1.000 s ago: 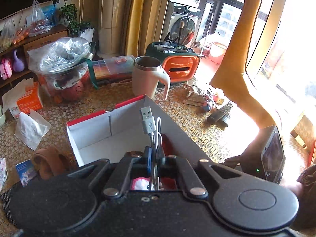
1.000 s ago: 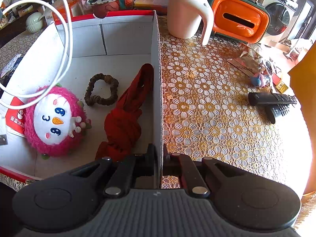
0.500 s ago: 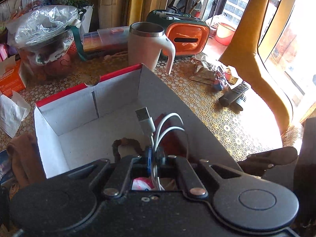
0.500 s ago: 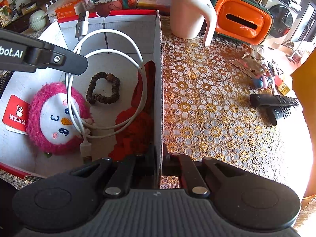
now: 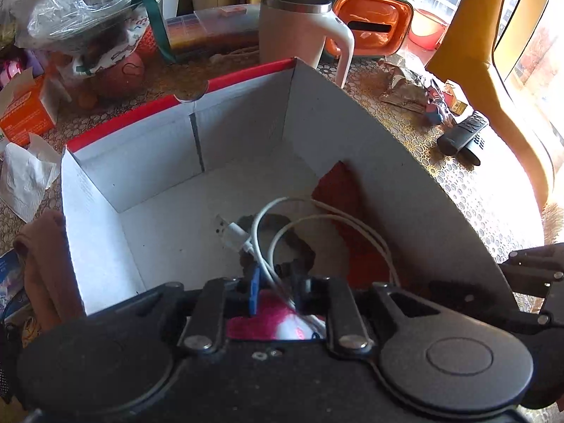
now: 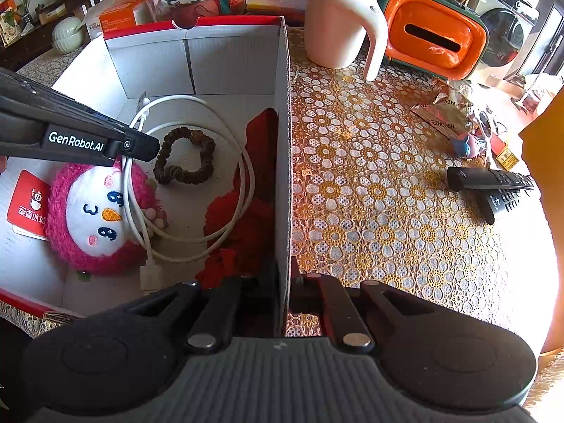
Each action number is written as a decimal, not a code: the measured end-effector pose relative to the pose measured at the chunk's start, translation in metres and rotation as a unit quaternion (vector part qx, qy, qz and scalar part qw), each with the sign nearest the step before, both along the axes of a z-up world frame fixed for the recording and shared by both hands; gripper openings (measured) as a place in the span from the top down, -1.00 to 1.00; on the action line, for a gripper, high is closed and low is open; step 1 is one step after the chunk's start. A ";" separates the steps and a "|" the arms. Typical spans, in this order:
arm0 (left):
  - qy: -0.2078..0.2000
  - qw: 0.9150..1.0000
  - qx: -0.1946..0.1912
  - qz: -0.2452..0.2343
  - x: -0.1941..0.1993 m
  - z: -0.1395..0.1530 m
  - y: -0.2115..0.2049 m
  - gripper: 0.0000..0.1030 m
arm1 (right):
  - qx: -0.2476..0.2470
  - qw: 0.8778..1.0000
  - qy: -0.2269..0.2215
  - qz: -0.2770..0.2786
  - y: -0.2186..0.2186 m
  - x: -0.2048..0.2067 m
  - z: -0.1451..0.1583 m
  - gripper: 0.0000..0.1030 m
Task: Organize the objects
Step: 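Carry the white cable into the shoebox and lower it onto the plush, then open the left gripper to release the cable and withdraw, then reach the left gripper toward the pink fleece hat and grasp it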
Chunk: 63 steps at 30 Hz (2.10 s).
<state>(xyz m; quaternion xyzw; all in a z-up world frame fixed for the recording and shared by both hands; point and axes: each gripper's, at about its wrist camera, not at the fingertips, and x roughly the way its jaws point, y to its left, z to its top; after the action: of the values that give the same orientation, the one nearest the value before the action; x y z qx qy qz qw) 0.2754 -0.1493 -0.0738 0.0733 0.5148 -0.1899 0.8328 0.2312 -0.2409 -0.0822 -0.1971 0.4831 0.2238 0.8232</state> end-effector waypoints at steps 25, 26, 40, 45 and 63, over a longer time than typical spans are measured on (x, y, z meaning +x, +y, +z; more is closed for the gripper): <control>-0.059 0.998 -0.019 0.017 -0.029 0.049 0.058 -0.59 | -0.006 1.000 0.002 -0.004 -0.001 0.001 0.000 0.91; -0.064 0.998 -0.018 0.019 -0.031 0.052 0.062 -0.68 | -0.006 1.000 0.002 -0.004 -0.001 0.001 0.000 0.91; -0.118 0.990 0.006 0.076 -0.050 0.071 0.144 -0.98 | -0.009 1.000 -0.001 -0.005 -0.001 0.000 0.000 0.90; -0.104 0.991 0.026 0.084 -0.049 0.047 0.158 -0.98 | -0.010 1.000 0.000 -0.008 -0.007 -0.001 0.001 0.90; -0.067 0.991 0.087 0.078 -0.034 -0.038 0.147 -0.92 | -0.013 1.000 0.001 -0.008 -0.007 -0.002 0.002 0.90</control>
<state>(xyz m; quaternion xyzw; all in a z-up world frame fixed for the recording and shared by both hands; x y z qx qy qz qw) 0.2418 -0.0020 -0.1121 0.1178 0.4766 -0.0736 0.8681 0.2292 -0.2480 -0.0806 -0.2040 0.4884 0.2111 0.8217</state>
